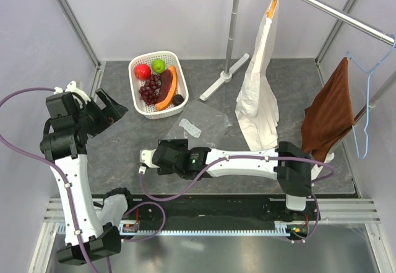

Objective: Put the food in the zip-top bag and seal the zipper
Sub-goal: Open the zipper of the food storage bag at the center of the board, then pick up the fake food from the bin.

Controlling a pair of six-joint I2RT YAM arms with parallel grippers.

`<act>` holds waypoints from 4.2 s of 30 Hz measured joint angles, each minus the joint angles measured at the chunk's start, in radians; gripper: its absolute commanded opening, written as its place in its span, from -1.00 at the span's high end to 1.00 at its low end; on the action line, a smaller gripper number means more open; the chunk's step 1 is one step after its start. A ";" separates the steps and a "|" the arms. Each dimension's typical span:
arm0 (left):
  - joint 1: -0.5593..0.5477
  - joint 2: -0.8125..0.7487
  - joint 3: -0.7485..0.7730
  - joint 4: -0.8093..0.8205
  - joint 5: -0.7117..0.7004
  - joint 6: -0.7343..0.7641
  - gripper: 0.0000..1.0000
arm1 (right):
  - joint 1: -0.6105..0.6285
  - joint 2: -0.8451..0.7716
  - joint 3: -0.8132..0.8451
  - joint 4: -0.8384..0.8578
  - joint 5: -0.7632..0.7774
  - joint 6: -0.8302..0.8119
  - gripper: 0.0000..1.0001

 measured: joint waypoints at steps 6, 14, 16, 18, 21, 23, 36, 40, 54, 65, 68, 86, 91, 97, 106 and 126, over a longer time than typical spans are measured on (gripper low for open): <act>0.047 0.027 -0.002 0.000 0.048 -0.017 -0.99 | 0.001 0.045 -0.050 0.109 0.058 -0.040 -0.44; 0.057 0.027 -0.011 0.005 0.074 -0.021 -0.99 | -0.013 0.143 -0.099 0.202 0.135 -0.090 -0.29; 0.057 0.027 -0.014 0.005 0.075 -0.021 -0.99 | -0.022 0.152 -0.101 0.211 0.147 -0.096 -0.04; 0.057 0.025 -0.019 0.007 0.075 -0.021 -0.99 | -0.038 0.157 -0.101 0.231 0.164 -0.105 0.24; 0.059 0.024 -0.031 0.007 0.076 -0.021 -0.99 | -0.065 0.160 -0.101 0.247 0.179 -0.113 0.99; 0.060 0.024 -0.037 0.009 0.079 -0.021 -0.99 | -0.085 0.160 -0.100 0.245 0.178 -0.106 1.00; 0.061 0.053 -0.065 0.078 0.246 0.012 -0.99 | -0.253 0.026 0.069 0.008 -0.024 0.171 1.00; 0.061 0.041 -0.082 0.141 0.318 0.021 -0.99 | -0.322 -0.120 0.071 -0.031 -0.046 0.284 1.00; 0.002 0.137 -0.132 0.322 0.428 0.075 -0.99 | -0.405 -0.354 0.067 -0.079 0.104 0.500 1.00; -0.285 0.574 0.056 0.390 0.103 0.272 -0.89 | -0.419 -0.097 0.183 -0.107 0.261 0.732 1.00; -0.296 0.696 0.116 0.412 0.054 0.302 -0.85 | -0.441 0.004 0.250 -0.102 0.233 0.775 1.00; -0.270 0.882 0.131 0.326 -0.174 0.581 -0.64 | -0.570 0.057 0.287 -0.102 0.104 0.900 1.00; -0.204 0.885 0.204 0.257 -0.198 0.639 -0.65 | -0.572 0.031 0.279 -0.106 0.085 0.911 1.00; -0.216 0.885 0.318 0.241 -0.053 0.650 -0.86 | -0.588 0.021 0.278 -0.106 0.062 0.919 1.00; -0.420 1.091 0.632 0.290 -0.026 0.608 -0.89 | -0.618 0.006 0.228 -0.107 0.033 0.929 1.00; -0.434 1.423 0.730 0.323 -0.201 0.562 -0.98 | -0.623 -0.043 0.182 -0.109 -0.010 0.938 1.00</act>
